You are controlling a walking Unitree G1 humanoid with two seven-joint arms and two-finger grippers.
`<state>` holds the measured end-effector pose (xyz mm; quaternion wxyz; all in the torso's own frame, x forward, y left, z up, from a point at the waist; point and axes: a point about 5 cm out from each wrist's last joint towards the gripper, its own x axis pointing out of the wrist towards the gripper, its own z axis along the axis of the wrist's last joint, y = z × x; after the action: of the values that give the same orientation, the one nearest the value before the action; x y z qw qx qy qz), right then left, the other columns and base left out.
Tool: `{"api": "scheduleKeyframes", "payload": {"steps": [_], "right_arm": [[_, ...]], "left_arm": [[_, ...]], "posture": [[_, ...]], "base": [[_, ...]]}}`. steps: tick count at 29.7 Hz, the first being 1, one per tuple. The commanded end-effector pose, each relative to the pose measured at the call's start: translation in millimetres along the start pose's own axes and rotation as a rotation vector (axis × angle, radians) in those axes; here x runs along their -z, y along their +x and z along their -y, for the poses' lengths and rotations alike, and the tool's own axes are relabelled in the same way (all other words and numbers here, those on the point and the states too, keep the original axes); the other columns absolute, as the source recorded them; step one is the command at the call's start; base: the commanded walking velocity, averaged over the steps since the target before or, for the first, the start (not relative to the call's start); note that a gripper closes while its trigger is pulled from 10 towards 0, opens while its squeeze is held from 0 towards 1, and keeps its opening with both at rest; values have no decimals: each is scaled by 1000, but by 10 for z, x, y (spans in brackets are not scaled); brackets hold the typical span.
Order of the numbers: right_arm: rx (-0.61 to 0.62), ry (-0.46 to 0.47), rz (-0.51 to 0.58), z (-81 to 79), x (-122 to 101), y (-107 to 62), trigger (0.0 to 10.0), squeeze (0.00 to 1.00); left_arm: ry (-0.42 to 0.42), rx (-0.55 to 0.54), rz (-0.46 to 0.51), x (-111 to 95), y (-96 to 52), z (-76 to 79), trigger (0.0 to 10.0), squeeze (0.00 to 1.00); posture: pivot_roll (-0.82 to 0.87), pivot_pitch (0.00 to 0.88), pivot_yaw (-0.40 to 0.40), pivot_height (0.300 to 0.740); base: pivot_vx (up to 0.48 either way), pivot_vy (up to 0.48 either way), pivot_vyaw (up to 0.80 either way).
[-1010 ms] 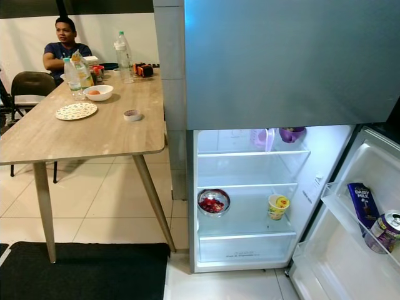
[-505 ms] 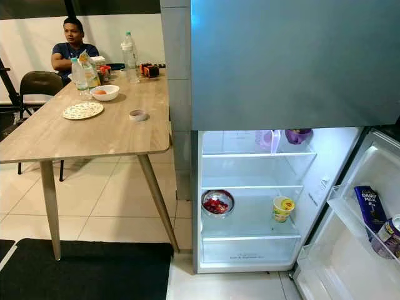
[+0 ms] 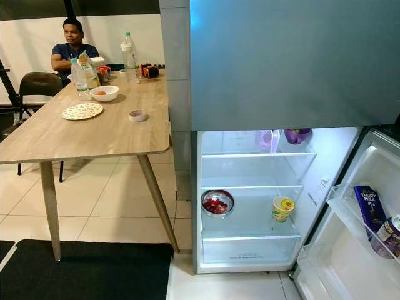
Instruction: Restocking fridge
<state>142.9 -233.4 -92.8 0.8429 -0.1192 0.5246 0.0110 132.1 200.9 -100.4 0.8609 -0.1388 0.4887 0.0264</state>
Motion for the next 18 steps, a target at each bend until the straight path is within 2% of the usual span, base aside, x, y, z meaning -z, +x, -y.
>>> {"api": "scheduleKeyframes", "payload": {"steps": [1, 18], "right_arm": [[6, 11, -10, 3, 24, -3, 10000, 0], [5, 11, -20, 0, 68, -9, 10000, 0]], "left_arm": [[-8, 8, -9, 22, 10, 40, 10000, 0], [-8, 3, -21, 63, 3, 38, 10000, 0]], "posture": [[-64, 0, 15, 740], [-60, 0, 17, 740]], "base": [[0, 0, 0], [0, 0, 0]]}}
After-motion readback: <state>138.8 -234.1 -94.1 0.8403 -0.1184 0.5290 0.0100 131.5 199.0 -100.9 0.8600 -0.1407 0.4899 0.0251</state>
